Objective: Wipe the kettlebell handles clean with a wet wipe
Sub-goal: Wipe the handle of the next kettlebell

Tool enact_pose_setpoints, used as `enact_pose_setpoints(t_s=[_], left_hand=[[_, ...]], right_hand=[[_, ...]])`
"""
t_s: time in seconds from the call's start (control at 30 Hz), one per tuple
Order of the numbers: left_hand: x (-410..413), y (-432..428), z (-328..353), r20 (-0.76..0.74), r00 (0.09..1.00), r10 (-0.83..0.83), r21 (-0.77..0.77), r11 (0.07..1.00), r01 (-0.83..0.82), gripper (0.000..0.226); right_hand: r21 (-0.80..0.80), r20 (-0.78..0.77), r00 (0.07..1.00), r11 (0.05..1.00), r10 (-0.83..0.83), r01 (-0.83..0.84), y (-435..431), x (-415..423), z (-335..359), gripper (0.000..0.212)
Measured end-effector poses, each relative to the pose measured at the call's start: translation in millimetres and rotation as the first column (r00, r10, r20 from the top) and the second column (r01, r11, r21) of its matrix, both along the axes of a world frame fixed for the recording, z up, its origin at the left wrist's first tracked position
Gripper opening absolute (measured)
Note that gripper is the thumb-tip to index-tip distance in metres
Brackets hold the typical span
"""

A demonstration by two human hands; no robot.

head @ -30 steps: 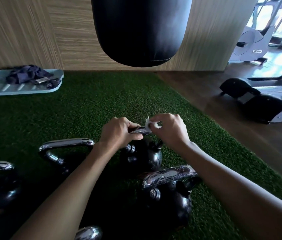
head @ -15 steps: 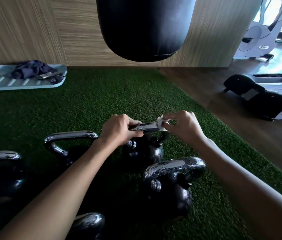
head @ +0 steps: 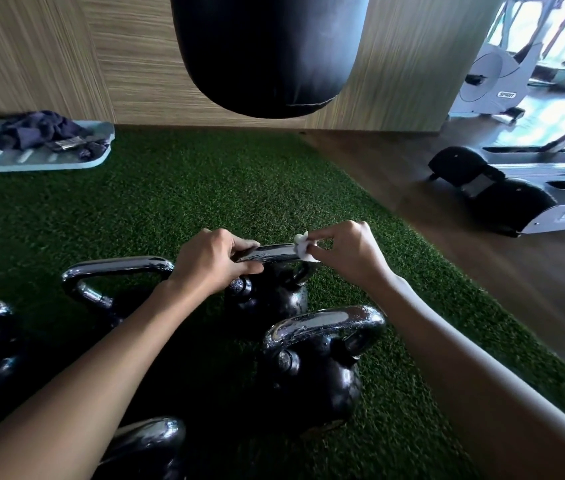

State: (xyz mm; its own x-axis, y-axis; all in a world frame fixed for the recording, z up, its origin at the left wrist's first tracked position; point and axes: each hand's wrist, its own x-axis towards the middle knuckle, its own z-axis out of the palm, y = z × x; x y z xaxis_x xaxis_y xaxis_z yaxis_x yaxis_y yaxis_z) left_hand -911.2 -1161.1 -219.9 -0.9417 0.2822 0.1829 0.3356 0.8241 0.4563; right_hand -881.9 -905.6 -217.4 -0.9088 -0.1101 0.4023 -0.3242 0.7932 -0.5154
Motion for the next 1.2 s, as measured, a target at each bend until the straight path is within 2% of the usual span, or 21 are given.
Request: enact_pose_setpoints(t_s=[0.23, 0.5, 0.73, 0.97, 1.1, 1.2], left_hand=[[5.8, -5.1, -4.5, -0.029, 0.999, -0.016, -0.003, 1.000, 0.016, 0.059], [10.3, -6.9, 1.3, -0.004, 1.000, -0.014, -0.028, 0.999, 0.014, 0.061], [9.3, -8.4, 10.0, 0.018, 1.000, -0.009, -0.036, 0.999, 0.009, 0.058], [8.3, -6.4, 4.7, -0.039, 0.999, -0.020, -0.072, 0.997, 0.017, 0.053], [10.7, -11.8, -0.5, -0.026, 0.999, -0.018, -0.037, 0.999, 0.017, 0.054], [10.3, -13.3, -3.0, -0.016, 0.999, -0.028, -0.022, 0.999, 0.028, 0.054]], right_hand=[[-0.035, 0.033, 0.998, 0.998, -0.050, 0.051, 16.0, 4.9, -11.9, 0.019], [0.090, 0.034, 0.999, 0.996, 0.017, -0.020, 29.1, -5.0, -15.2, 0.014], [0.100, 0.182, 0.983, 0.995, 0.001, -0.020, 32.8, -21.8, -11.6, 0.013], [0.026, 0.399, 0.917, 1.000, -0.027, 0.018, 37.2, -17.4, -37.9, 0.007], [-0.121, 0.372, 0.928, 0.989, -0.037, 0.088, 37.6, -18.1, -44.7, 0.007], [-0.095, 0.409, 0.912, 0.992, -0.039, 0.085, 30.8, -18.3, -54.8, 0.011]])
